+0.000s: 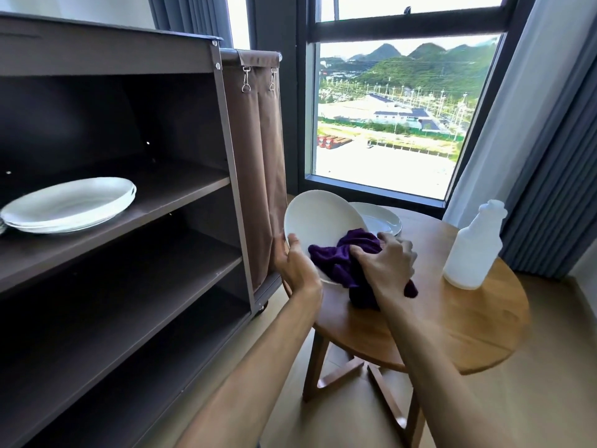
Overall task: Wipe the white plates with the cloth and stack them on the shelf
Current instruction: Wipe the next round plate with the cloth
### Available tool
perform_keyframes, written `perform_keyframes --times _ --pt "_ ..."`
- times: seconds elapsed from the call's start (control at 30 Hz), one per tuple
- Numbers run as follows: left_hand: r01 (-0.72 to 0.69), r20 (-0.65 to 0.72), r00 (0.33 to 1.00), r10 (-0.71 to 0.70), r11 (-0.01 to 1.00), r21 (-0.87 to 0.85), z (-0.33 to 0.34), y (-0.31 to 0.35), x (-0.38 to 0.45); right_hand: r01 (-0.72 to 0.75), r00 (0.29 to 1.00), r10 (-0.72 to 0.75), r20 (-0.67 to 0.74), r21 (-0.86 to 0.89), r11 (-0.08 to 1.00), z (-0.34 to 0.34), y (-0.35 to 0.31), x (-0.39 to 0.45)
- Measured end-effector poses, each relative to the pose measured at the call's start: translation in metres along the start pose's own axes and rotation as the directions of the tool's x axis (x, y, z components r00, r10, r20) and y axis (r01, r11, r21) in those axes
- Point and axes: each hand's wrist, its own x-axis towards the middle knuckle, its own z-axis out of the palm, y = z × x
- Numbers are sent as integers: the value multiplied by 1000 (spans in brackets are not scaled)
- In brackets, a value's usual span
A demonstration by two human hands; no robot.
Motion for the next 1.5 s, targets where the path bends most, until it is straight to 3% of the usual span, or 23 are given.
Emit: perform_keyframes --times 0.07,0.17,0.3,0.37,0.53,0.6,0.7,0.77,0.83,0.9,0.97,1.07,1.2,1.23,1.27,1.33,1.37,1.5 --pt "-22 -10 1000 22 1000 -15 1 -1 -1 -137 981 106 165 189 973 4 4 -8" --pt "-35 4 999 35 999 7 4 -4 -8 -388 909 239 342 484 784 6 5 -10" --pt "-30 53 998 29 999 26 3 0 -10 -483 876 304 375 698 528 5 5 -2" --pt "-64 133 990 55 996 67 0 9 -9 -498 865 320 385 735 460 -1 4 0" --pt "-123 445 895 -39 936 330 2 62 15 -391 920 254 297 722 571 -23 1 12" --pt "-140 469 882 -51 921 363 2 66 14 -385 922 267 279 726 570 -26 -4 16" --pt "-64 296 955 -5 973 223 2 56 -14 -423 895 343 284 785 453 -21 -8 13" --pt "-53 230 973 30 994 96 0 45 -28 -494 838 425 342 807 325 -11 -6 6" --pt "-81 282 958 49 992 100 0 29 -42 -582 751 471 463 802 139 0 -5 -2" --pt "-185 379 922 78 949 254 4 14 -59 -603 719 434 543 798 0 9 -7 -10" --pt "-372 432 879 200 854 363 5 12 -65 -582 724 452 521 813 -5 13 -9 -13" --pt "-436 473 855 213 790 432 -2 34 -44 -515 763 505 404 852 97 8 -6 -7" --pt "-668 760 628 168 617 416 -5 86 -12 -459 847 394 357 865 201 -5 4 0" --pt "-673 768 616 176 625 396 -2 94 -9 -454 855 371 361 867 204 -7 2 -1" --pt "-638 725 656 210 667 384 0 95 -9 -457 854 367 368 869 191 -7 -3 -1" --pt "-492 521 810 268 795 355 2 81 -19 -484 822 408 397 864 135 -3 -16 0" --pt "-462 455 843 287 818 342 -1 67 -29 -500 806 411 426 861 90 -1 -25 -2" --pt "-400 472 857 208 845 356 -2 27 -57 -499 811 328 485 865 -46 9 -40 -12"
